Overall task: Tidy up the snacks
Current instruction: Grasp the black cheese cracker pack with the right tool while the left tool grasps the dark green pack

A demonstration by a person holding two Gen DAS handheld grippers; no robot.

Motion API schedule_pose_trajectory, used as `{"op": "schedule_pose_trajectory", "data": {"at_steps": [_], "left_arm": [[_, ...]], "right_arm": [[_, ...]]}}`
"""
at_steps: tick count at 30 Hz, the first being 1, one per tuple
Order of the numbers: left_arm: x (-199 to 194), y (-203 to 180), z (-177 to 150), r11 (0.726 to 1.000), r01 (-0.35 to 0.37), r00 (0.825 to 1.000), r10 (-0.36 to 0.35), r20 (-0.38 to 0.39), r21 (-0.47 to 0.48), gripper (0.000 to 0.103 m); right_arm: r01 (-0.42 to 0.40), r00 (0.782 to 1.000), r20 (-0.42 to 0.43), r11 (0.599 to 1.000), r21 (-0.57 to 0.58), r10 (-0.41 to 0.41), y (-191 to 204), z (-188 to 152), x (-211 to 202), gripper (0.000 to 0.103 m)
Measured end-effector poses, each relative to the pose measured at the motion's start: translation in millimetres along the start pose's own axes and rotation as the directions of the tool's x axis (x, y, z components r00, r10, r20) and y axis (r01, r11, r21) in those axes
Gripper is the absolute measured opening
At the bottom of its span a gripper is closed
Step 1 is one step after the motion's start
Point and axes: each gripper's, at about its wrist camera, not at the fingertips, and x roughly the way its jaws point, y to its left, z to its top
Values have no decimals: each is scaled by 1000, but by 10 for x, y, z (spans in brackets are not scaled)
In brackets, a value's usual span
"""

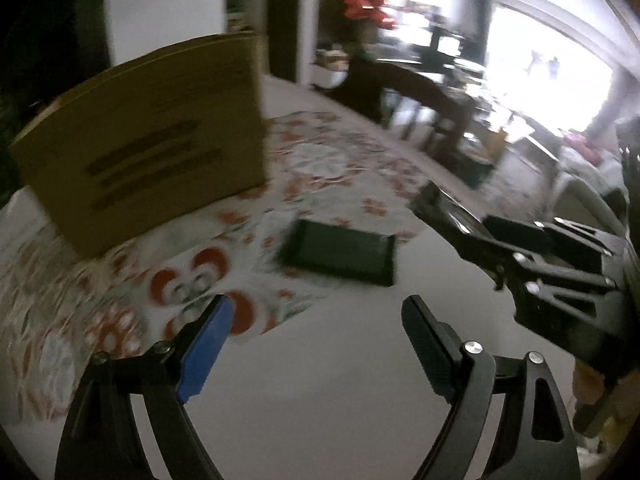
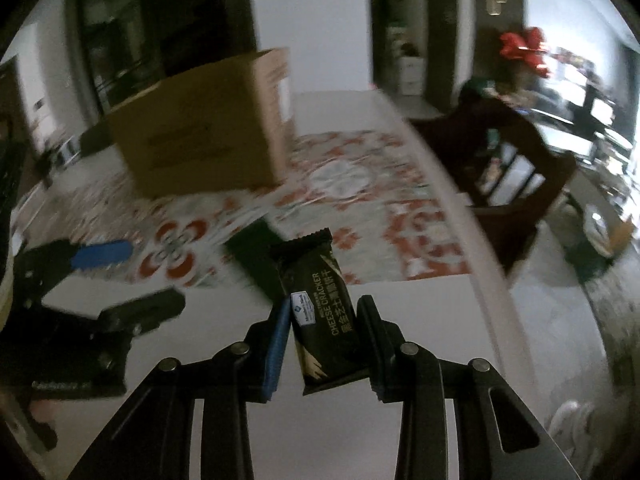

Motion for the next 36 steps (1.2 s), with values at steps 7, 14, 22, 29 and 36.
{"op": "schedule_pose_trajectory", "data": {"at_steps": [7, 14, 22, 29, 36], "left_arm": [[257, -126, 181, 987, 73, 997, -70, -26, 142, 99], [558, -161, 357, 970, 136, 989, -123, -77, 199, 100], [677, -221, 388, 955, 128, 990, -106, -96, 267, 101], [832, -158, 423, 953, 146, 986, -118, -119, 266, 101], [964, -147, 406, 956, 128, 985, -92, -145, 264, 102]], "right_arm": [[86, 995, 43, 996, 29, -87, -46, 12, -53, 35], [110, 994, 19, 991, 75, -112, -164, 17, 95, 29], [101, 995, -30, 991, 92, -98, -203, 2, 150, 41], [147, 987, -82, 979, 138, -137, -241, -20, 240, 43], [176, 982, -99, 966, 187, -160, -278, -28, 277, 43]]}}
